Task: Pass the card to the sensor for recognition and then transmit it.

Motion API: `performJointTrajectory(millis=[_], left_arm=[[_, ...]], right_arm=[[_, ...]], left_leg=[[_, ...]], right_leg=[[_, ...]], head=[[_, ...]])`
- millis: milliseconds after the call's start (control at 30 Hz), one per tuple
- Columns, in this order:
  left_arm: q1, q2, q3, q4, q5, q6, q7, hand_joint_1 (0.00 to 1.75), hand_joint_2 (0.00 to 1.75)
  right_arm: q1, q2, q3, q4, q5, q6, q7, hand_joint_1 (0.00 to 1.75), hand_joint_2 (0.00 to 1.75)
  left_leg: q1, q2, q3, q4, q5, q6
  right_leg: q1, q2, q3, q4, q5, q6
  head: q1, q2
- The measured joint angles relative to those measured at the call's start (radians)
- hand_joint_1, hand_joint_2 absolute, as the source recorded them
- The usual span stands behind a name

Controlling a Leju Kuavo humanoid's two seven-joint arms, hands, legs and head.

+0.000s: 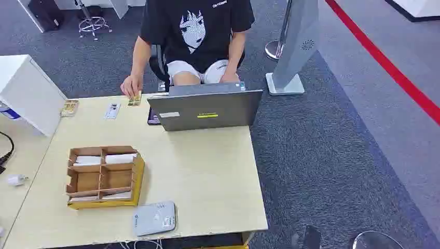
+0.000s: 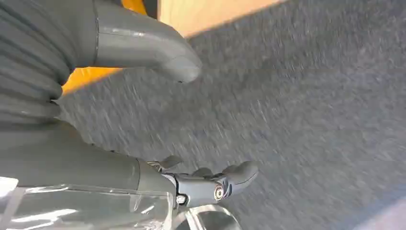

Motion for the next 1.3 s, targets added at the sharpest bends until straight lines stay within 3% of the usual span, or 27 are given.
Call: performJointTrajectory(millis=[133,233,300,333,467,567,667,767,900,1033,1167,1233,1300], left_arm=[[-0.059,-0.001,0.016,-0.108,-0.09,-0.058,0.0,0.0,1.75],[-0.128,0.011,0.042,-0.165,-0.214,0.002,0.0,0.0,1.75],[-0.154,0.06,0.037,-0.168,-0.335,0.083,0.01,0.0,1.75],[-0.162,0.081,0.031,-0.167,-0.369,0.087,0.029,0.0,1.75],[-0.283,0.286,-0.015,-0.065,-0.706,-0.03,0.298,0.0,1.75],[-0.398,0.424,-0.045,0.074,-0.959,-0.062,0.424,0.0,1.75],[-0.506,0.559,-0.071,0.24,-1.173,-0.059,0.494,0.0,1.75],[-0.579,0.697,-0.1,0.407,-1.327,-0.041,0.516,0.0,1.75],[-0.649,0.813,-0.129,0.565,-1.418,-0.009,0.524,0.0,1.75],[-0.734,0.86,-0.188,0.666,-1.478,-0.013,0.524,0.0,1.75],[-0.814,0.867,-0.271,0.728,-1.523,-0.008,0.527,0.0,1.75],[-0.839,0.867,-0.309,0.744,-1.537,-0.006,0.529,0.0,1.75],[-0.857,0.866,-0.345,0.75,-1.546,-0.002,0.534,0.0,1.75]], right_arm=[[-0.017,0.013,0.0,0.003,0.071,-0.056,0.0,0.0,1.75],[-0.028,0.025,0.002,0.005,0.095,-0.079,0.0,0.0,1.75],[-0.033,0.031,0.004,0.005,0.083,-0.066,0.0,0.0,1.75],[-0.035,0.032,0.004,0.003,0.073,-0.055,0.0,0.0,1.75],[-0.041,0.044,0.018,-0.017,0.082,-0.01,0.0,0.0,1.75],[-0.046,0.052,0.049,-0.032,0.114,-0.038,-0.001,0.0,1.75],[-0.06,0.061,0.098,-0.032,0.158,-0.085,-0.001,0.0,1.75],[-0.065,0.072,0.145,-0.032,0.144,-0.069,-0.001,0.0,1.75],[-0.062,0.076,0.185,-0.032,0.137,-0.058,-0.001,0.0,1.75],[-0.062,0.08,0.212,-0.032,0.122,-0.057,-0.001,0.0,1.75],[-0.063,0.082,0.219,-0.03,0.094,-0.037,-0.001,0.0,1.75],[-0.064,0.082,0.218,-0.026,0.058,-0.001,-0.001,0.0,1.75],[-0.074,0.081,0.198,-0.005,-0.027,0.089,0.0,0.0,1.75]], left_leg=[[0.0,0.0,0.0,0.0,0.0,0.0],[0.0,0.0,0.001,0.0,0.001,-0.001],[0.0,0.0,0.001,0.0,0.001,-0.001],[0.0,0.0,0.001,0.0,0.001,-0.001],[0.001,-0.002,0.001,-0.001,0.004,-0.003],[0.001,-0.001,0.0,-0.001,0.007,-0.005],[0.001,0.001,0.0,-0.001,0.008,-0.007],[0.002,0.002,0.0,-0.001,0.009,-0.008],[0.002,0.004,-0.002,-0.001,0.009,-0.008],[0.002,0.003,-0.003,-0.001,0.009,-0.008],[0.002,0.005,-0.003,0.0,0.009,-0.008],[0.002,0.006,-0.003,0.0,0.009,-0.008],[0.002,0.006,-0.003,0.0,0.009,-0.008]], right_leg=[[0.0,0.0,0.0,0.0,0.0,0.0],[0.0,0.001,0.0,0.0,0.001,0.0],[0.0,0.001,0.0,0.0,0.001,0.0],[0.0,0.001,-0.001,0.0,0.001,0.0],[0.0,-0.001,-0.001,0.001,0.001,-0.001],[0.001,0.0,-0.003,0.003,0.004,-0.005],[0.001,0.003,-0.004,0.004,0.005,-0.006],[0.001,0.005,-0.006,0.005,0.005,-0.006],[0.001,0.007,-0.007,0.005,0.005,-0.006],[0.001,0.006,-0.008,0.005,0.005,-0.006],[0.001,0.007,-0.009,0.005,0.007,-0.006],[0.001,0.008,-0.009,0.005,0.007,-0.006],[0.001,0.008,-0.009,0.005,0.007,-0.006]], head=[[0.0,0.0],[0.0,0.0],[0.0,0.0],[0.0,0.0],[-0.001,0.0],[-0.001,0.0],[-0.002,0.0],[-0.003,0.0],[-0.003,0.0],[-0.003,0.0],[-0.002,0.0],[-0.003,0.0],[-0.002,0.0]])
